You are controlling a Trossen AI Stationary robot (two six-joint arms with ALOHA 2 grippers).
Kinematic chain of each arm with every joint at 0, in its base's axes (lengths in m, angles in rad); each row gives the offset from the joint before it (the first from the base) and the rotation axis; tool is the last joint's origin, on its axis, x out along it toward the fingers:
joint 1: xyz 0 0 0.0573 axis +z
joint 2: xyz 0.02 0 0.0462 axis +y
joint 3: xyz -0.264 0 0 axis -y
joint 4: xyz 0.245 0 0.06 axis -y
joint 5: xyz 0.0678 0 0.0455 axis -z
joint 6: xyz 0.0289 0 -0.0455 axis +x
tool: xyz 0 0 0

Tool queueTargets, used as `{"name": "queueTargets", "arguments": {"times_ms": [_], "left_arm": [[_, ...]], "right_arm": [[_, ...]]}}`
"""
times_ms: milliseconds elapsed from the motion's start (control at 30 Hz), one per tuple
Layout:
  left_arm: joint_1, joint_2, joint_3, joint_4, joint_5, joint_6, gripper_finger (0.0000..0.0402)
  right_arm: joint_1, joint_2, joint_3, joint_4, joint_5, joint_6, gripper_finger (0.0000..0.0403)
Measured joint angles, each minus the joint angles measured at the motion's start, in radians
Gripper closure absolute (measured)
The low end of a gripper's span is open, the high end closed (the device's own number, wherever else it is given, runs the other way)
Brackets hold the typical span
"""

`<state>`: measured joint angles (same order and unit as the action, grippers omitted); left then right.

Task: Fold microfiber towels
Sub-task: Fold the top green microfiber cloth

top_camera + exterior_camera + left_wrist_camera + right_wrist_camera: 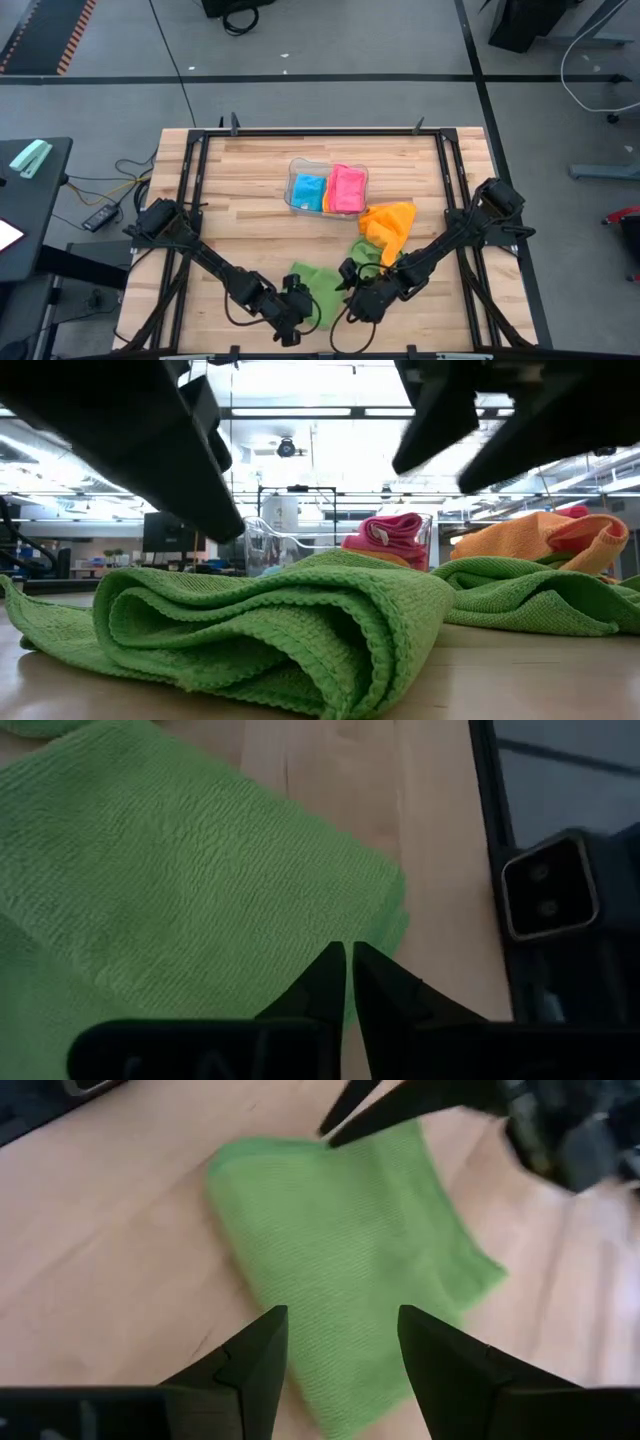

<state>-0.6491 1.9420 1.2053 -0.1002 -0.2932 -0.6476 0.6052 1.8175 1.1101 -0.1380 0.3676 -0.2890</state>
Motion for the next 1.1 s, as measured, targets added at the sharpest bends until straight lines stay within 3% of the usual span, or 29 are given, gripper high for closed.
{"name": "queueTargets", "arguments": {"times_ms": [233,467,700,800,1100], "left_arm": [[0.034,0.001,0.000,0.022,0.001,0.029,0.0370],[0.072,0.001,0.000,-0.173,0.001,0.006,0.0390],[0.062,0.002,-0.002,-0.202,0.038,0.038,0.0381],[0.053,0.002,-0.002,-0.206,0.059,0.031,0.0377],[0.026,0.002,-0.002,-0.199,0.063,0.007,0.0387]], "right_arm": [[0.006,0.002,-0.044,0.102,-0.041,-0.003,0.0203],[0.022,0.067,-0.049,0.172,-0.033,-0.010,0.0193],[0.042,0.177,0.024,0.169,0.005,-0.115,0.0174],[0.040,0.185,0.031,0.161,0.075,-0.177,0.0171],[0.030,0.185,0.028,0.151,0.027,-0.353,0.0174]]}}
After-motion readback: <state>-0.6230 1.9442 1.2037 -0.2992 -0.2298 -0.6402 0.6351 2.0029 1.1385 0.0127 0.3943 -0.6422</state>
